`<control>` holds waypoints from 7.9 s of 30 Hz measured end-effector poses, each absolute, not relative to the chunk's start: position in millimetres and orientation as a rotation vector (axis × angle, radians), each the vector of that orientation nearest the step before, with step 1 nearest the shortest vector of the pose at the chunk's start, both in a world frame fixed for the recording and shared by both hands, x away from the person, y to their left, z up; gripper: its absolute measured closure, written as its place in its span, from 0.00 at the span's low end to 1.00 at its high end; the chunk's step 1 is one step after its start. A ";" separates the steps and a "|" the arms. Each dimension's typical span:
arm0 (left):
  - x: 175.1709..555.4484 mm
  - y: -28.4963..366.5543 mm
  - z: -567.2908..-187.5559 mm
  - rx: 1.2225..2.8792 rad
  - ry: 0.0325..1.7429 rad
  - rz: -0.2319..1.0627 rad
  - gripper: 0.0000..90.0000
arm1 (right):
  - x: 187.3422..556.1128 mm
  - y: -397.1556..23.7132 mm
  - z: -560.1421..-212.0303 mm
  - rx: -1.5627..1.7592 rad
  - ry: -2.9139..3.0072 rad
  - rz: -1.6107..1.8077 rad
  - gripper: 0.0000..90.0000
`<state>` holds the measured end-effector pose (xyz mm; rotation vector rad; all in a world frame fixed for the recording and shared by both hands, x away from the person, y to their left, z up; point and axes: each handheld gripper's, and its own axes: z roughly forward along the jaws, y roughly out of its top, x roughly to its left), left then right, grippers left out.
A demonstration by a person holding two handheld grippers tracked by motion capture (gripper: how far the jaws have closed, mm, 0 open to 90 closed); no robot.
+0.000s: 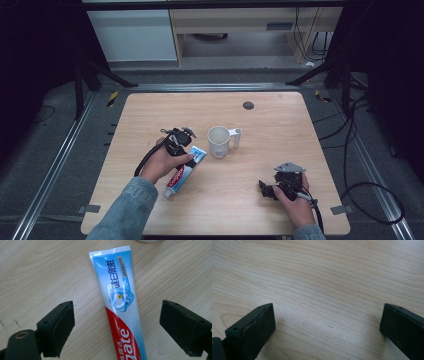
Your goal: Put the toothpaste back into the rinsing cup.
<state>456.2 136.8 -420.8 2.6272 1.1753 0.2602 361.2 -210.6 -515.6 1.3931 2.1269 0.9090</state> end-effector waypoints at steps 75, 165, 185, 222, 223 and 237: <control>467.9 120.4 -464.8 2.650 1.301 0.157 0.65 | 361.2 -210.4 -515.5 1.395 2.126 0.913 0.00; 395.7 13.0 -367.3 2.390 0.759 0.431 0.80 | 362.1 -210.1 -515.7 1.392 2.128 0.910 0.00; 408.5 -5.2 -345.2 2.295 0.731 0.417 0.80 | 360.3 -207.5 -515.6 1.400 2.123 0.910 0.00; 435.6 7.0 -313.8 2.140 0.760 0.442 0.80 | 360.5 -207.9 -515.5 1.388 2.128 0.909 0.00; 436.3 7.7 -313.3 2.139 0.760 0.441 0.80 | 360.3 -207.6 -515.5 1.393 2.128 0.910 0.00; 442.5 14.3 -307.0 2.080 0.797 0.474 0.80 | 360.3 -207.6 -515.5 1.392 2.128 0.910 0.00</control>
